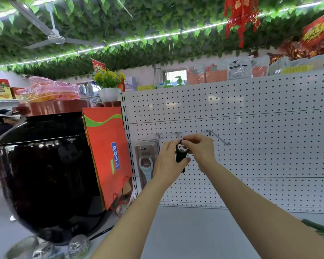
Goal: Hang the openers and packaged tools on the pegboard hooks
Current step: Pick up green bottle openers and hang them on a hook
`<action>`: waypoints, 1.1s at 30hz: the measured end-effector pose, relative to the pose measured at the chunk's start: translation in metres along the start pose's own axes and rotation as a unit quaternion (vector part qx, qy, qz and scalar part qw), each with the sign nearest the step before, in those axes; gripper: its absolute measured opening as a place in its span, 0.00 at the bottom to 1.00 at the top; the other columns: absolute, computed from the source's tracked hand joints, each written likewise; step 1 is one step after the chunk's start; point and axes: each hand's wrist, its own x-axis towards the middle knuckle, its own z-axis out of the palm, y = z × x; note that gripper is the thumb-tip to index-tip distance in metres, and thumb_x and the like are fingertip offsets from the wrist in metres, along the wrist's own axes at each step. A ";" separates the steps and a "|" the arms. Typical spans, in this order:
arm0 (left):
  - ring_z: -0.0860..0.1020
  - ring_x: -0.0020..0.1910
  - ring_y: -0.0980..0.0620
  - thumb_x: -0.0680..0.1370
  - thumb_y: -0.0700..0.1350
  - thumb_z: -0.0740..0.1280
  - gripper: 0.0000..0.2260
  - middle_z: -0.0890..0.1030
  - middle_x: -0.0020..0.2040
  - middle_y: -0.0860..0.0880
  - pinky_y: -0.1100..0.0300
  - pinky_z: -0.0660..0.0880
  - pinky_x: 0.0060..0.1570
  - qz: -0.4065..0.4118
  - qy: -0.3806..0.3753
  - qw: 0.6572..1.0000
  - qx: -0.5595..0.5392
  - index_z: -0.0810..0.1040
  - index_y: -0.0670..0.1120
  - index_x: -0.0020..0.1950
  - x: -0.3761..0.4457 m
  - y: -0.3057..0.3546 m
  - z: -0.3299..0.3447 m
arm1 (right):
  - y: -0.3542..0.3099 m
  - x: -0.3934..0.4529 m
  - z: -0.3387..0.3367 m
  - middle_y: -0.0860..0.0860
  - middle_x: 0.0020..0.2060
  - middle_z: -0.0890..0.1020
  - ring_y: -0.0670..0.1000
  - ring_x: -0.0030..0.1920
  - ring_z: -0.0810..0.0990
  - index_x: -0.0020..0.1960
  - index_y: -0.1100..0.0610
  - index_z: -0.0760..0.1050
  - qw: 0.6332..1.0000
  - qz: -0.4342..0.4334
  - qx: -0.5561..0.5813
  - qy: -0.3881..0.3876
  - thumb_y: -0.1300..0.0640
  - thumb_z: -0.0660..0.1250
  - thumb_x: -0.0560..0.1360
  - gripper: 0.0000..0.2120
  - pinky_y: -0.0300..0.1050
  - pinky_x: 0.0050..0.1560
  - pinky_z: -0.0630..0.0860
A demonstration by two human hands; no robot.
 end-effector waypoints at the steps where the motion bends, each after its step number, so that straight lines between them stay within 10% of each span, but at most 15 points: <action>1: 0.73 0.65 0.53 0.76 0.50 0.73 0.29 0.69 0.68 0.56 0.52 0.76 0.60 0.000 -0.005 1.000 0.006 0.66 0.55 0.75 0.003 -0.001 0.001 | 0.002 0.002 0.001 0.56 0.40 0.85 0.54 0.44 0.85 0.47 0.59 0.82 1.000 0.001 -0.002 0.002 0.66 0.71 0.72 0.06 0.43 0.44 0.83; 17: 0.62 0.76 0.46 0.79 0.57 0.67 0.34 0.64 0.78 0.46 0.55 0.60 0.72 -0.054 0.005 0.995 0.089 0.60 0.44 0.79 -0.042 -0.018 0.028 | 0.044 -0.051 -0.052 0.49 0.69 0.72 0.50 0.67 0.71 0.73 0.53 0.66 0.917 -0.149 -0.371 -0.006 0.49 0.63 0.79 0.23 0.48 0.65 0.70; 33: 0.68 0.69 0.45 0.81 0.56 0.64 0.24 0.69 0.72 0.47 0.50 0.70 0.64 -0.021 -0.229 0.966 0.119 0.69 0.47 0.74 -0.122 0.115 0.204 | 0.066 -0.136 -0.384 0.56 0.66 0.76 0.59 0.63 0.75 0.72 0.56 0.68 0.799 -0.037 -0.600 0.012 0.52 0.64 0.79 0.24 0.52 0.61 0.71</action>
